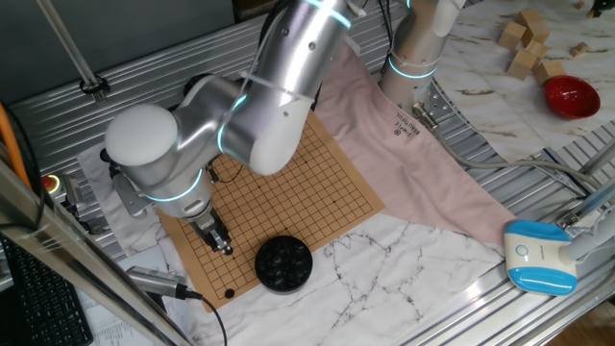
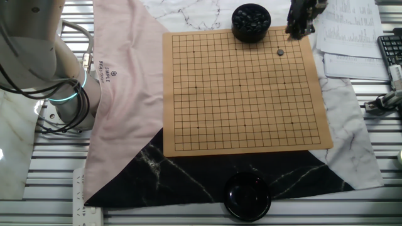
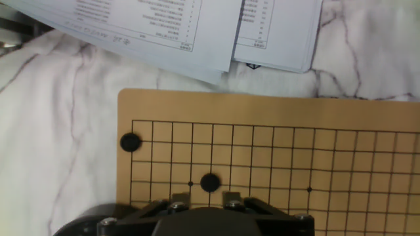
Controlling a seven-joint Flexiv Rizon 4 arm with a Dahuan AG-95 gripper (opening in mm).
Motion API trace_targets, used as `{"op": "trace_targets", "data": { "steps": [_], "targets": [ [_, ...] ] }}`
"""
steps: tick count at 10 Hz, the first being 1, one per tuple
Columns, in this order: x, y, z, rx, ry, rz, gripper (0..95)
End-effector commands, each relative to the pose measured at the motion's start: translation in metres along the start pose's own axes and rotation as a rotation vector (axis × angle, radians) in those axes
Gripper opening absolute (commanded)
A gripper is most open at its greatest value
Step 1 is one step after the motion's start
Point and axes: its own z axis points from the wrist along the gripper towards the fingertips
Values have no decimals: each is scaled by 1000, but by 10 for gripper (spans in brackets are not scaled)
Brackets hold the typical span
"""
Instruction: Play the first move as black on the 3-4 point in the upper right corner of the Go board
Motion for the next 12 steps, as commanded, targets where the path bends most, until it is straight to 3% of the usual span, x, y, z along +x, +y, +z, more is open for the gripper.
{"op": "trace_targets", "data": {
  "steps": [1,3,5,12],
  "targets": [
    [-3,4,-12,4,3,-8,0],
    [-3,12,-29,7,-4,0,0],
    [-1,15,-36,5,-6,6,0],
    [-1,15,-38,-3,-6,167,0]
  ]
}}
